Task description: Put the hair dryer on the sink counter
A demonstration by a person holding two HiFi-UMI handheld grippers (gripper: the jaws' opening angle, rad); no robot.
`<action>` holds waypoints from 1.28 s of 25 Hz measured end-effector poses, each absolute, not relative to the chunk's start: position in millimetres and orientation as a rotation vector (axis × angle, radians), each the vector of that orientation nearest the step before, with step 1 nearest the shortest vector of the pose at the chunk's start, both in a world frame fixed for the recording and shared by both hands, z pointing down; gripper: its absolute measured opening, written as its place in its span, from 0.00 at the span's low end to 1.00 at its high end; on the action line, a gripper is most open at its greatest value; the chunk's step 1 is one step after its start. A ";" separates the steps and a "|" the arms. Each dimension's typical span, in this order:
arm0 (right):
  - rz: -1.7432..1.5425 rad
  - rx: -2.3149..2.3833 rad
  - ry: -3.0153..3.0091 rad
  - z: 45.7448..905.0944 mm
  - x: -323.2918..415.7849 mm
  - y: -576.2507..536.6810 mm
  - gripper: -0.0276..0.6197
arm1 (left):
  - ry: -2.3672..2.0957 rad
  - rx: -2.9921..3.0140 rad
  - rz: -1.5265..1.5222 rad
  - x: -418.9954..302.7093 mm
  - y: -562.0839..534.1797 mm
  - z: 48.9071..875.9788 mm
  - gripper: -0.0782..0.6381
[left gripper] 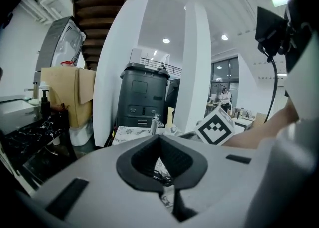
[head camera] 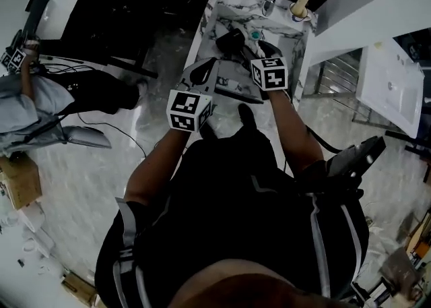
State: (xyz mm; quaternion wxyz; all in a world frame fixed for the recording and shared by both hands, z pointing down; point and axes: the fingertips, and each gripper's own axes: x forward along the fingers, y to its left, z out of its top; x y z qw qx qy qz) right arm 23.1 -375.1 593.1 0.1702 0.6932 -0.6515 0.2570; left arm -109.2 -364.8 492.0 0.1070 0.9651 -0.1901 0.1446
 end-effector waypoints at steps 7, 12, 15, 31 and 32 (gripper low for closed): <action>0.590 2.181 -1.872 518.2 9.8 -350.8 0.32 | -0.559 2.905 0.232 -121.5 -375.4 448.5 0.11; 0.511 2.317 -1.862 472.1 2.2 -335.4 0.21 | -0.459 2.931 0.206 -127.6 -373.1 435.0 0.11; 0.474 2.351 -1.833 456.1 -4.0 -319.0 0.20 | -0.409 2.913 0.115 -132.2 -364.6 421.0 0.11; 0.313 2.416 -1.815 398.6 17.3 -276.3 0.11 | -0.377 2.966 0.113 -107.7 -336.4 382.1 0.11; 0.304 2.415 -1.819 395.6 19.1 -275.9 0.10 | -0.380 2.960 0.111 -104.5 -336.1 380.9 0.11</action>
